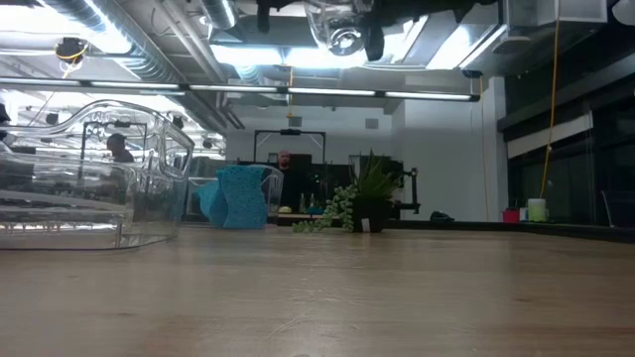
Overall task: Pick & Place Kitchen Sink Supplies
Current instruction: Put the transparent soap dispenser into the middle transparent bin
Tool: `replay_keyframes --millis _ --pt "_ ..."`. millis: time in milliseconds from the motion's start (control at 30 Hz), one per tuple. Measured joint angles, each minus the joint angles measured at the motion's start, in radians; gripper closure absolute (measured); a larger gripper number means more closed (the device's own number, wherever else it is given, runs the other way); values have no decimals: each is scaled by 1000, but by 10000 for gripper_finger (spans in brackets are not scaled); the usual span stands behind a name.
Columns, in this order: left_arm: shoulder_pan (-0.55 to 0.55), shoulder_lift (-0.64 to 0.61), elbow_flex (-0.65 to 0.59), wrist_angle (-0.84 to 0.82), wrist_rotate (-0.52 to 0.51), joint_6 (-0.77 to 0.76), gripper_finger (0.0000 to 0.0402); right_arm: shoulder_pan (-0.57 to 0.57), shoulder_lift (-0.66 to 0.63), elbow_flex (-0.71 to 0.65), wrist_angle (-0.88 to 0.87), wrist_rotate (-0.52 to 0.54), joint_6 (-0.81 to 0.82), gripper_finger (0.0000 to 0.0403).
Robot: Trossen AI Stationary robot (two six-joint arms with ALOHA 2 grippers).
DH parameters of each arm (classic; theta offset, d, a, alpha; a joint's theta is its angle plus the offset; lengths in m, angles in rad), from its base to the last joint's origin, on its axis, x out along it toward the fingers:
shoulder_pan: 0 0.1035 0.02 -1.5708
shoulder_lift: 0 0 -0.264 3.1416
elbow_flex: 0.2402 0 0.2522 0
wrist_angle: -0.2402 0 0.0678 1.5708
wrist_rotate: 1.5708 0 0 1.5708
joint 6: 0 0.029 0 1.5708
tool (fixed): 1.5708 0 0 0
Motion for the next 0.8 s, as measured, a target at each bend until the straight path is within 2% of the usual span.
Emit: replay_keyframes --millis 533,733,800 --pt "-19 -1 0 -23 -31 -12 401 3 2 0 -29 135 24 187" --pt "-20 -1 0 -31 -34 -20 401 4 0 0 -55 225 27 187" --pt "-25 -3 0 -22 20 -20 401 0 -1 0 -57 294 47 187"
